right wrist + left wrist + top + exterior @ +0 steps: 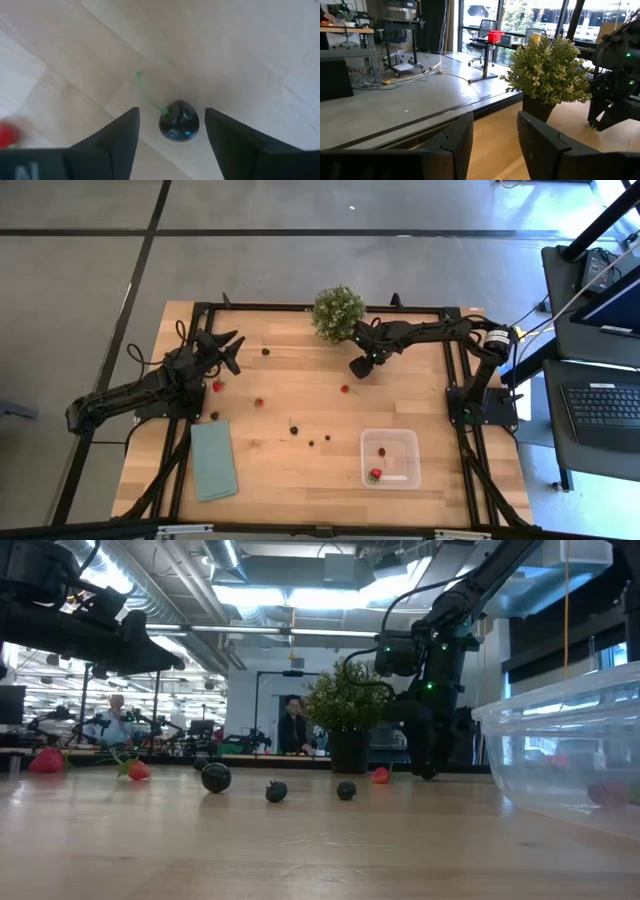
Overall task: Pick and placing Produce into tupperware
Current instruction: Put the top black cherry into the bin
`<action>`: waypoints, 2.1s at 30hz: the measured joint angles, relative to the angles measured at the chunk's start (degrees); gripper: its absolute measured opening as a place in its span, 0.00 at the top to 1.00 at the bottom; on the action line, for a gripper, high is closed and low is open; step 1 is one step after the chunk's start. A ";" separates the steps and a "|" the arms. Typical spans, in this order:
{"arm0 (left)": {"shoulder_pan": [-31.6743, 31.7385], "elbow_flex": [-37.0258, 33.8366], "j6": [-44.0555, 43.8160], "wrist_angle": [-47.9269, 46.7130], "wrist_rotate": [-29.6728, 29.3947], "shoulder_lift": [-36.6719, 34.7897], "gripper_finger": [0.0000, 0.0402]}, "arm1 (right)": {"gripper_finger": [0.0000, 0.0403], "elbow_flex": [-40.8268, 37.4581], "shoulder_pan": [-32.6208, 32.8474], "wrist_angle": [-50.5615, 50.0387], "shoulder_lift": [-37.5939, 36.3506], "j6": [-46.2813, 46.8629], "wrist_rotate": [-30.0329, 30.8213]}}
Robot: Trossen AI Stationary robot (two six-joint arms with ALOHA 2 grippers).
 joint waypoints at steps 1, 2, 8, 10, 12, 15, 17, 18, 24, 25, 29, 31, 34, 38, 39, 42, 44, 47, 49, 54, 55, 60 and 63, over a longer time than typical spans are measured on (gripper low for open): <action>0.00 0.01 0.00 0.01 0.00 0.00 0.64 | 0.47 0.00 0.00 0.04 0.00 0.00 0.00; 0.00 0.00 0.00 -0.01 0.00 0.01 0.64 | 0.48 0.00 0.00 0.04 0.00 0.00 -0.01; 0.00 -0.01 0.00 0.01 0.00 0.00 0.64 | 0.53 0.12 0.02 0.33 1.26 -0.39 0.04; 0.00 0.01 0.00 -0.01 0.00 0.00 0.64 | 0.55 0.35 0.00 0.10 1.98 -0.52 -0.04; 0.00 0.02 0.00 0.02 0.00 0.00 0.64 | 0.56 0.37 0.09 -0.03 2.63 -1.05 -0.26; 0.00 -0.01 0.00 -0.01 0.00 0.02 0.64 | 0.58 0.33 0.26 -0.20 2.88 -1.07 -0.23; 0.00 0.00 0.00 -0.01 0.00 0.01 0.64 | 0.61 0.33 0.24 -0.36 2.91 -1.07 -0.27; 0.00 0.02 0.00 -0.01 0.00 0.00 0.64 | 0.62 0.33 0.24 -0.55 2.93 -1.07 -0.28; 0.00 0.01 0.00 -0.01 0.00 0.02 0.64 | 0.71 0.33 0.22 -2.00 2.86 -1.09 -0.42; 0.00 -0.01 0.00 -0.01 0.00 0.00 0.64 | 0.71 0.33 0.22 -2.08 2.82 -1.09 -0.45; 0.00 -0.01 0.00 -0.01 0.00 0.02 0.64 | 0.71 0.22 0.22 -2.70 1.64 -0.78 -0.59; 0.00 0.00 0.01 -0.01 0.00 0.01 0.64 | 0.70 0.16 0.28 -4.69 0.64 -0.10 -1.33; 0.00 -0.01 0.00 -0.01 0.00 0.02 0.64 | 0.69 1.55 0.57 -9.99 -1.06 0.06 -1.95; 0.00 0.01 0.00 0.00 0.00 0.02 0.64 | 0.71 4.47 1.31 -14.69 -4.96 -1.33 -2.35; 0.00 0.00 0.02 -0.01 0.00 0.00 0.64 | 0.71 5.19 1.71 -16.45 -5.75 -1.46 -2.24; 0.00 0.01 0.00 -0.01 0.00 0.01 0.64 | 0.71 8.68 3.18 -19.86 -9.59 -1.43 -3.95; 0.00 0.01 0.00 -0.01 0.00 0.01 0.64 | 0.70 10.60 4.67 -22.84 -12.08 -1.44 -6.49; 0.00 -0.01 0.00 0.00 0.00 0.02 0.64 | 0.70 13.84 7.89 -24.77 -16.30 -1.22 -10.23; 0.00 0.00 0.00 -0.01 0.00 0.02 0.64 | 0.71 16.04 10.82 -25.93 -19.30 -1.24 -12.43; 0.00 0.01 0.00 0.01 0.00 0.01 0.64 | 0.71 20.39 21.05 -28.18 -23.82 0.39 -13.00; 0.00 -0.01 0.00 -0.01 0.00 0.02 0.64 | 0.71 20.76 23.57 -28.18 -24.23 1.61 -12.75; 0.00 0.00 0.02 -0.01 0.00 0.01 0.64 | 0.71 21.45 35.83 -27.98 -23.09 8.02 -8.96; 0.00 -0.01 0.02 0.01 0.00 0.01 0.64 | 0.71 19.98 41.92 -27.80 -21.41 12.50 -5.67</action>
